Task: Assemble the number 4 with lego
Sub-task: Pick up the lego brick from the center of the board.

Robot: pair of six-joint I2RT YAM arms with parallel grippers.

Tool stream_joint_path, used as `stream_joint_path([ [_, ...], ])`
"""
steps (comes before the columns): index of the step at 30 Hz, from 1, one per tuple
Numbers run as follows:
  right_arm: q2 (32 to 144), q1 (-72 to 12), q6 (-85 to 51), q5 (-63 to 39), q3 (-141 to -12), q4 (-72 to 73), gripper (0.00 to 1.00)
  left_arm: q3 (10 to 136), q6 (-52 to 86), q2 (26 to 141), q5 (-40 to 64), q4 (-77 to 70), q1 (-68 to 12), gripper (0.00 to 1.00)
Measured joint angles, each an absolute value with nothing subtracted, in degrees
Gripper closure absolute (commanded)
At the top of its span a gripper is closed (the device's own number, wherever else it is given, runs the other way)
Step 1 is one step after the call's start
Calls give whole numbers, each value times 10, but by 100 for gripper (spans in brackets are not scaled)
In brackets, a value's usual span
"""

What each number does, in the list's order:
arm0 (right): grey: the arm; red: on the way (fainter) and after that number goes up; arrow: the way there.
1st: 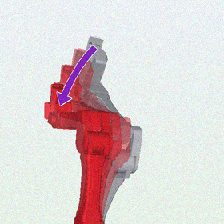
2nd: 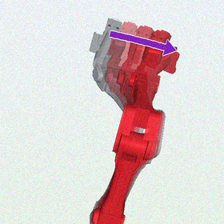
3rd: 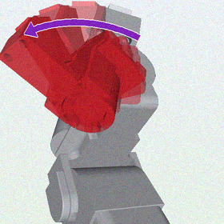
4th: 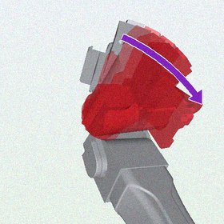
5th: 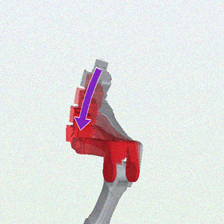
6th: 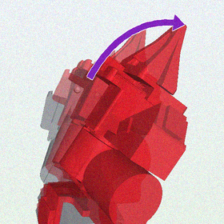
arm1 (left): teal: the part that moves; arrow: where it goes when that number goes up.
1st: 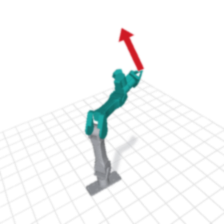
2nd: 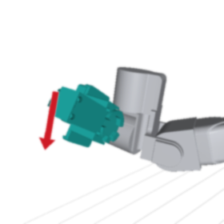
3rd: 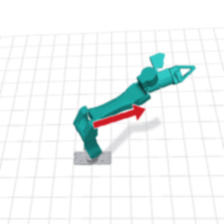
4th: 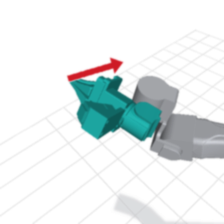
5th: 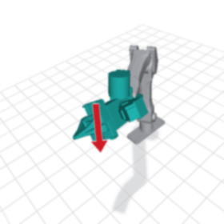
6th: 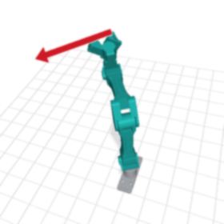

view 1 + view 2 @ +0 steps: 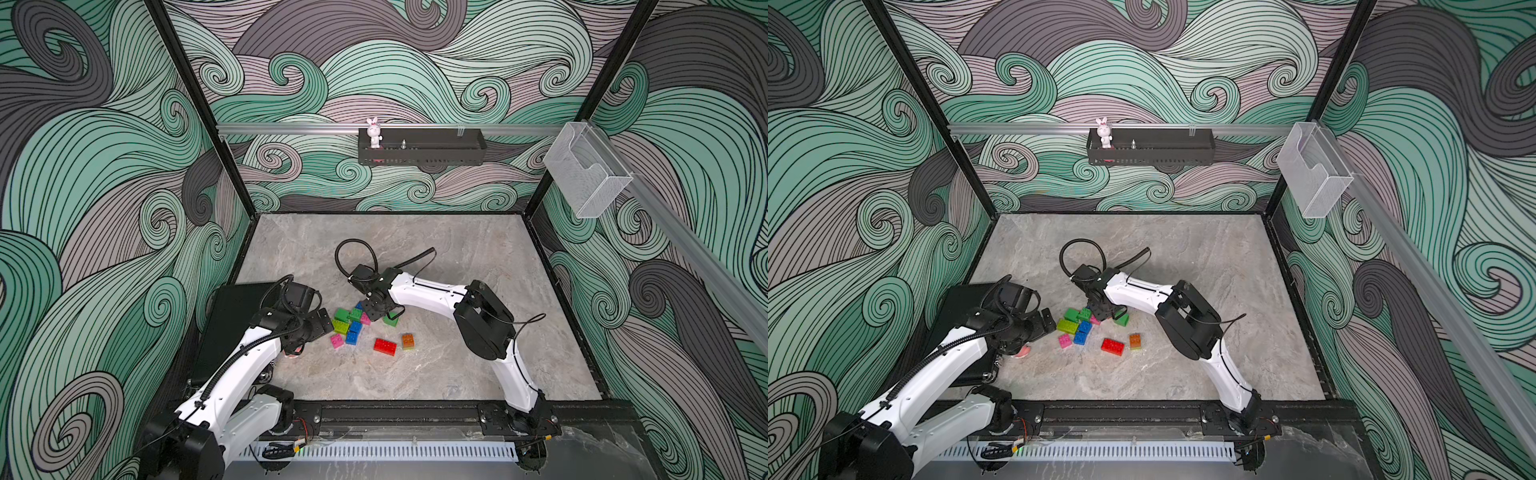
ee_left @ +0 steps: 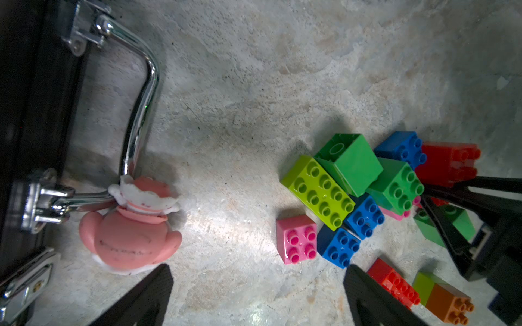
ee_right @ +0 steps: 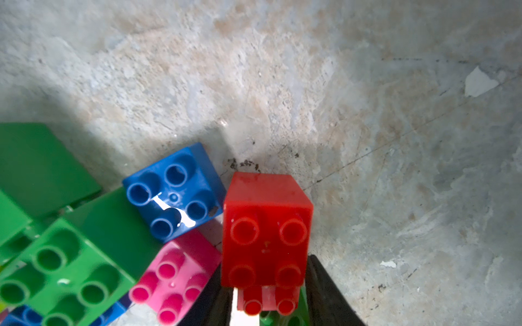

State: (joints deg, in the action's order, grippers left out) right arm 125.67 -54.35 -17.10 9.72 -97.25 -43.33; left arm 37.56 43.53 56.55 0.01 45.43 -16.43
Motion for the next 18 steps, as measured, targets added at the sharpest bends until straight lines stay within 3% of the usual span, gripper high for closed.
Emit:
stream_joint_path([
  [7,1257,-543,-172,97,-963,-430,56,376,435,569,0,454,-164,2],
  [18,1245,-541,-178,100,-939,-408,67,376,430,574,8,454,-164,1],
])
